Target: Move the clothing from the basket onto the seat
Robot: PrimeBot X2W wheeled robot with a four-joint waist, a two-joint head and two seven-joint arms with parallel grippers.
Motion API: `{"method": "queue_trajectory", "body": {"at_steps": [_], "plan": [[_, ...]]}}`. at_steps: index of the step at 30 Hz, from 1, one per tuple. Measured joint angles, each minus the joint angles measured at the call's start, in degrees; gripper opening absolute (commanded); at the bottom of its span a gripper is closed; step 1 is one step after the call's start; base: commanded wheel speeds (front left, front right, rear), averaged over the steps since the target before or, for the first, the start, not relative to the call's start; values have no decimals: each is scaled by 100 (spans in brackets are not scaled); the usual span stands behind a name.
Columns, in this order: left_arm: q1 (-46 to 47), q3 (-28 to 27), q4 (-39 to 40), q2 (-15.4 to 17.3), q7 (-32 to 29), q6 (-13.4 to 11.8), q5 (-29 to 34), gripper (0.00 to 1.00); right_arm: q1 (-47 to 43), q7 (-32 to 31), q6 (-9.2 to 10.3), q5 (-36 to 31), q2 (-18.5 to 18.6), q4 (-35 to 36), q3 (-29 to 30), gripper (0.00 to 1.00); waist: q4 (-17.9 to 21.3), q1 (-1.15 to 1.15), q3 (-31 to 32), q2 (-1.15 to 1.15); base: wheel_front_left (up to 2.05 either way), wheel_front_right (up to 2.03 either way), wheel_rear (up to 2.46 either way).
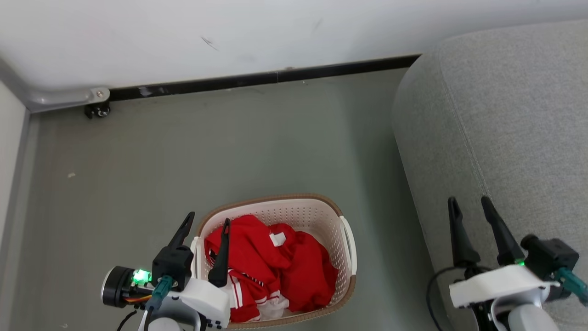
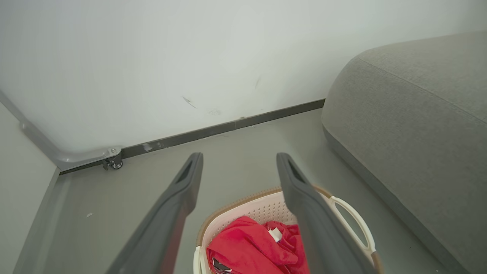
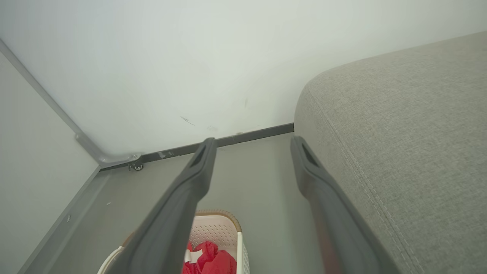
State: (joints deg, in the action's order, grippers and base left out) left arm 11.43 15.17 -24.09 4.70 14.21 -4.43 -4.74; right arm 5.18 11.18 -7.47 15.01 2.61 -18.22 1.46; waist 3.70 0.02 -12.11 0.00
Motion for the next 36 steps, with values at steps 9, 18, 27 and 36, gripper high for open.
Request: {"method": "queue_trajectory", "body": {"at_steps": [9, 18, 27, 36], "plan": [[214, 89, -229, -5, 0, 93, 99, 100, 335, 73, -1, -1, -4, 168, 8, 100, 132, 0, -381, 0, 0, 0, 0], [480, 140, -624, -23, 0, 100, 148, 100, 579, 138, -1, 5, -7, 292, 13, 100, 239, -1, -766, 0, 0, 0, 0], [811, 127, -966, -25, 0, 142, 156, 100, 694, 182, -1, 52, -7, 325, 26, 100, 357, 0, -1149, 0, 0, 0, 0], [1032, 58, -1488, 5, 0, 142, 154, 100, 809, 220, -1, 119, -8, 400, 13, 100, 502, -1, -1528, 0, 0, 0, 0]]}}
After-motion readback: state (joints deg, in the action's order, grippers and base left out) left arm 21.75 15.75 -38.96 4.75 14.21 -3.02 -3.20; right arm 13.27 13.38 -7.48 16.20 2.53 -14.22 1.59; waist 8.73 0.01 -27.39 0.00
